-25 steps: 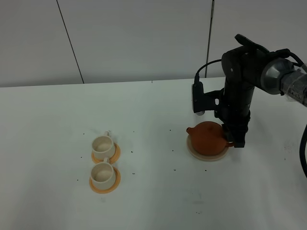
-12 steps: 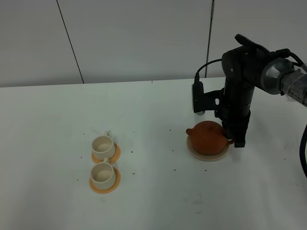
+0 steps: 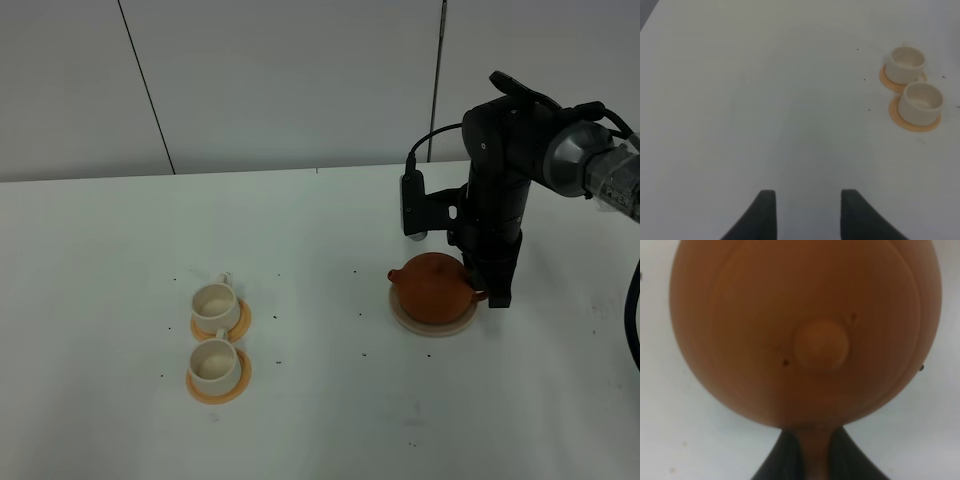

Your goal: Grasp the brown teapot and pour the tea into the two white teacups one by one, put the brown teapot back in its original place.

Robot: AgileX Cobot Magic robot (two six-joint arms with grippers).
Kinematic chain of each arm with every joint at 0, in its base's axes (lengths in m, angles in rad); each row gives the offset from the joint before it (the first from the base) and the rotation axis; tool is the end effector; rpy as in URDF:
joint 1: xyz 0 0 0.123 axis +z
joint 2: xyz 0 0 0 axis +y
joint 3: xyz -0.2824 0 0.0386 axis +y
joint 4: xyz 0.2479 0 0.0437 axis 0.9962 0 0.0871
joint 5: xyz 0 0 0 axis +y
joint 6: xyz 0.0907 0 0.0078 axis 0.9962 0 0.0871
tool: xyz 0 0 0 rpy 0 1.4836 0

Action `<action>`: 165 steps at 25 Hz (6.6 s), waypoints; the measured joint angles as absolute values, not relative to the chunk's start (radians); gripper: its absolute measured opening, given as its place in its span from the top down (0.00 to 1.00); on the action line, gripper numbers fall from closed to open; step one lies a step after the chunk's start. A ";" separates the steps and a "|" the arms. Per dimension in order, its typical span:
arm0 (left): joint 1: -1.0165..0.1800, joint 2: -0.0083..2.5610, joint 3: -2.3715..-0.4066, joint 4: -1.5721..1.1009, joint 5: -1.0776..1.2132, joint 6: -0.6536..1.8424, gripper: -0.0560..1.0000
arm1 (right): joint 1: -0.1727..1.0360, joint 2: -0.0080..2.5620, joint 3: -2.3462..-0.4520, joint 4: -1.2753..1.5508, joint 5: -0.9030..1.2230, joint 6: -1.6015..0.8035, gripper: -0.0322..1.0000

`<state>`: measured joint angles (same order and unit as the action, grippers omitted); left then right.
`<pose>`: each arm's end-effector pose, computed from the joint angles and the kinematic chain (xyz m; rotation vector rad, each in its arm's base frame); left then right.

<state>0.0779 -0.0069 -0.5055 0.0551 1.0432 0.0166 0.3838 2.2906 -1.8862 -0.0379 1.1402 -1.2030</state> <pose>-0.0062 0.0039 0.2802 -0.0641 2.0144 0.1257 0.4374 0.1733 0.1621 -2.1882 2.1238 -0.1184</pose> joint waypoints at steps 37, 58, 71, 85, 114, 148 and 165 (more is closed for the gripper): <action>0.078 -0.007 -0.506 0.055 1.043 0.017 0.59 | 0.371 2.274 -2.029 0.073 1.218 -1.047 0.88; 0.078 -0.007 -0.506 0.055 1.043 0.017 0.59 | 0.436 2.274 -2.068 0.137 1.224 -0.809 0.88; 0.078 -0.007 -0.506 0.055 1.043 0.017 0.59 | 0.629 2.274 -2.068 -0.041 1.105 -0.702 0.88; 0.078 -0.007 -0.506 0.055 1.043 0.017 0.59 | 0.713 2.311 -2.069 -0.166 0.971 -0.652 0.88; 0.078 -0.007 -0.506 0.055 1.043 0.017 0.59 | 0.836 2.379 -2.069 -0.513 0.897 -0.638 0.88; 0.078 -0.007 -0.506 0.055 1.043 0.017 0.59 | 0.921 2.415 -2.069 -0.764 0.901 -0.639 0.88; 0.078 -0.007 -0.506 0.055 1.043 0.017 0.59 | 0.939 2.417 -2.069 -0.858 0.878 -0.683 0.88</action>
